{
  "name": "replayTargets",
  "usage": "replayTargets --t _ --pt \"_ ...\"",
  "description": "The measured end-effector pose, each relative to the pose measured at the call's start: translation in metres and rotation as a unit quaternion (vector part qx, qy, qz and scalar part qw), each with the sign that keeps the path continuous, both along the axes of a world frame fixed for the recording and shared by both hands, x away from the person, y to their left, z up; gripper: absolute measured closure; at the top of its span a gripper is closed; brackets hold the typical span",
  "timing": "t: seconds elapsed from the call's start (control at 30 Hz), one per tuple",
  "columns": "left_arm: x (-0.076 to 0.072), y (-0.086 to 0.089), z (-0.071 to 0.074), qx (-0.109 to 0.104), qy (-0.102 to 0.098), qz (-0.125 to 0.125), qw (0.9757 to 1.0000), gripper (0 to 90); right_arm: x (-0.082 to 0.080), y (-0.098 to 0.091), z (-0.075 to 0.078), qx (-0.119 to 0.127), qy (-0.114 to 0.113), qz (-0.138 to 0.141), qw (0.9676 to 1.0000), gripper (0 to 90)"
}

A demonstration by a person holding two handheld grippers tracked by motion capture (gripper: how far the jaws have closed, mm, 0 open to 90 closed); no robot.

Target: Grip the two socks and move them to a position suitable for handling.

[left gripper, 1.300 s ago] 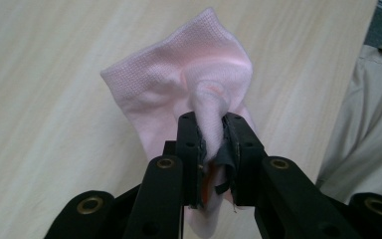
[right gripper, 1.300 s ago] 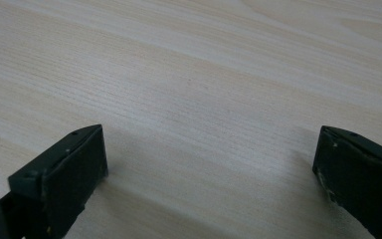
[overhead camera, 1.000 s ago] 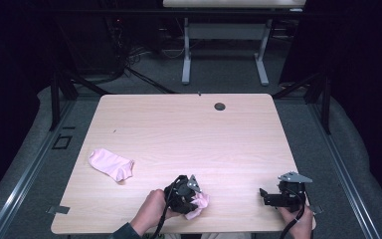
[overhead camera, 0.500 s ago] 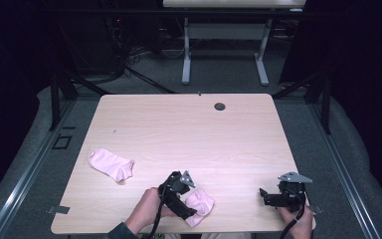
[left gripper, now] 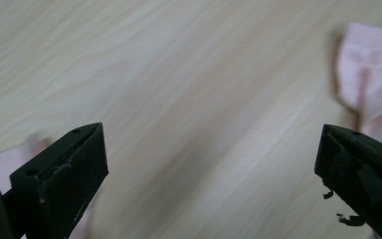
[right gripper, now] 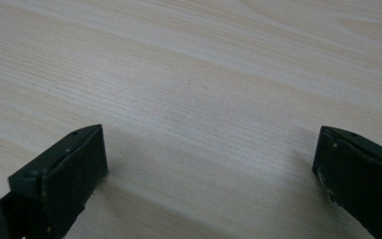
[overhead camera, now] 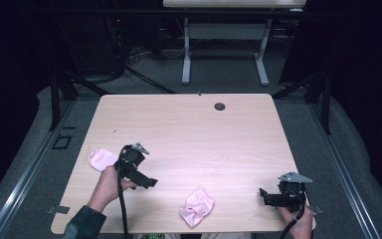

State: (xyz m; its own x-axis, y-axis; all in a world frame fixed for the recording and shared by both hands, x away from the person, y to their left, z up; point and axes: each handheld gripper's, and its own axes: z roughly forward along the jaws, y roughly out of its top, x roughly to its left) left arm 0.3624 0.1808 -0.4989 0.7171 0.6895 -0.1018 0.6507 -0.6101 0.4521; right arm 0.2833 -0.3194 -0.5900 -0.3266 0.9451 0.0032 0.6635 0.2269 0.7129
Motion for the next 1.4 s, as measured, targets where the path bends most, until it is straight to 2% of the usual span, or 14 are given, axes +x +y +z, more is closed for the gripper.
replayTargets --t 0.17,0.27,0.3,0.43,0.5,0.57,0.73,0.8,0.87,0.97,1.03,1.17,1.27,1.4 --pt "0.027 0.044 -0.001 0.012 0.008 0.065 0.9978 0.2 0.000 0.000 0.000 0.000 0.000 -0.001 1.0000 0.0" --pt "0.042 0.063 -0.006 0.022 0.018 0.096 0.9950 0.3 0.000 0.000 0.000 0.000 0.000 0.000 1.0000 0.0" --pt "0.050 0.072 -0.010 0.022 0.031 0.112 0.9930 0.3 0.000 0.000 0.000 0.000 0.000 -0.001 1.0000 0.0" --pt "0.062 0.087 -0.024 0.045 0.044 0.138 0.9885 0.7 0.000 0.000 0.000 0.000 0.000 -0.002 1.0000 0.0" --pt "0.065 0.092 -0.030 0.050 0.047 0.148 0.9866 2.7 0.000 0.000 0.000 0.000 0.000 -0.001 1.0000 0.0" --pt "0.067 0.097 -0.035 0.053 0.048 0.156 0.9852 5.8 0.000 0.000 0.000 0.000 0.000 -0.001 1.0000 0.0" --pt "0.065 0.101 -0.047 0.063 0.054 0.158 0.9840 16.9 0.000 0.000 0.000 0.000 0.000 -0.001 1.0000 0.0" --pt "0.064 0.102 -0.050 0.062 0.053 0.159 0.9839 26.3 0.000 0.000 0.000 0.000 -0.001 -0.002 1.0000 0.0" --pt "0.063 0.101 -0.052 0.066 0.055 0.154 0.9844 31.6 0.000 0.000 0.000 0.000 0.000 -0.001 1.0000 0.0" --pt "0.061 0.099 -0.052 0.081 0.044 0.156 0.9835 40.1 0.000 0.000 0.000 0.000 0.000 -0.002 1.0000 0.0" --pt "0.060 0.098 -0.052 0.084 0.038 0.157 0.9833 47.2 0.000 0.000 0.000 0.000 -0.001 -0.002 1.0000 0.0" --pt "0.054 0.098 -0.051 0.078 0.026 0.163 0.9832 60.6 0.000 0.000 0.000 0.001 -0.002 -0.004 1.0000 0.0" --pt "0.051 0.099 -0.052 0.074 0.017 0.167 0.9831 74.8 0.000 0.000 0.000 0.001 -0.001 -0.005 1.0000 0.0" --pt "0.049 0.099 -0.052 0.072 0.010 0.173 0.9823 85.7 0.000 0.000 0.000 -0.001 0.000 -0.004 1.0000 0.0"
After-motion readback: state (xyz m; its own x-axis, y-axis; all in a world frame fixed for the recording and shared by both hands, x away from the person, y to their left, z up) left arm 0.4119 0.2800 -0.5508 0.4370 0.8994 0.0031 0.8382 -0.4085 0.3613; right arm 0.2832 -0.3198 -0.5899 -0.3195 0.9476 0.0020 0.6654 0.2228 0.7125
